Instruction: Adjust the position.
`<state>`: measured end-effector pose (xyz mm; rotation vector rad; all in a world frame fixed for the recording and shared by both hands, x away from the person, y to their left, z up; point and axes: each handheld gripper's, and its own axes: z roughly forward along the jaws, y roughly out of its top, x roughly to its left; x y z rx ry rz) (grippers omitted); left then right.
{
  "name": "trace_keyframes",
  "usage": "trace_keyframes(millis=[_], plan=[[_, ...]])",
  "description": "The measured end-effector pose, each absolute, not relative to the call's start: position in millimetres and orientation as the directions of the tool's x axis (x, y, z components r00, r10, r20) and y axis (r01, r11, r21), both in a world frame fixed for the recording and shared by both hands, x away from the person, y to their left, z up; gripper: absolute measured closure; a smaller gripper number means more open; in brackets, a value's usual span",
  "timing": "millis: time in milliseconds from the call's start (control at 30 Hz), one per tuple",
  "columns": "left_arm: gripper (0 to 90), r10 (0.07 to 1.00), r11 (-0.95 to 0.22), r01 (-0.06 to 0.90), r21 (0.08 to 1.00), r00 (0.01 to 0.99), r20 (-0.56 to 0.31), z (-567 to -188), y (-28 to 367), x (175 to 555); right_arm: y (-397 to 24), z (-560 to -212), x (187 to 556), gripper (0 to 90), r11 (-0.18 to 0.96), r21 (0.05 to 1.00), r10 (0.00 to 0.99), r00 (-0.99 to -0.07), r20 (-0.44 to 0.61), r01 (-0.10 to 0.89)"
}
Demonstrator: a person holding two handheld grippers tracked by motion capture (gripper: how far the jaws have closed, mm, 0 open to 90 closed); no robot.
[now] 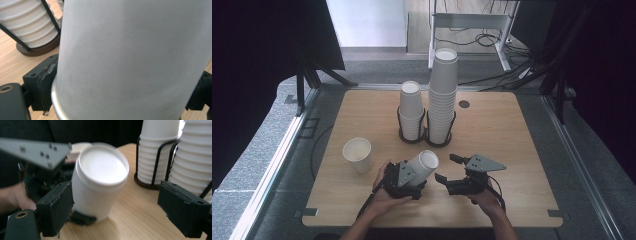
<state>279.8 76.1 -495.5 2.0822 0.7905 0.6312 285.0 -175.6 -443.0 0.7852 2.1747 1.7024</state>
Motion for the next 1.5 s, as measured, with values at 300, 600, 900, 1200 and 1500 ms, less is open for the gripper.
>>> trace_keyframes(millis=[300, 600, 900, 1200, 1500], plan=[[8.3, 0.710, -0.516, 0.305, 0.800, 0.675, 0.201, -496, 75, 283, -163, -445, 298, 12.8, 0.384, 0.890, 0.533, -0.846, 0.003, 0.245], [8.2, 0.702, -0.554, 0.288, 0.781, 0.666, 0.253, -494, 76, 289, -143, -428, 313, 12.6, 0.588, 0.786, 0.446, -0.887, -0.116, 0.193], [8.2, 0.671, -0.612, 0.246, 0.752, 0.664, 0.329, -489, 69, 289, -124, -414, 317, 10.9, 0.765, 0.636, 0.337, -0.906, -0.256, 0.105], [8.2, 0.623, -0.679, 0.200, 0.706, 0.665, 0.411, -488, 60, 290, -117, -411, 332, 6.9, 0.866, 0.494, 0.250, -0.923, -0.292, 0.078], [8.2, 0.543, -0.757, 0.128, 0.641, 0.669, 0.508, -489, 45, 286, -102, -413, 335, 10.0, 0.938, 0.346, 0.098, -0.959, -0.266, 0.000]])
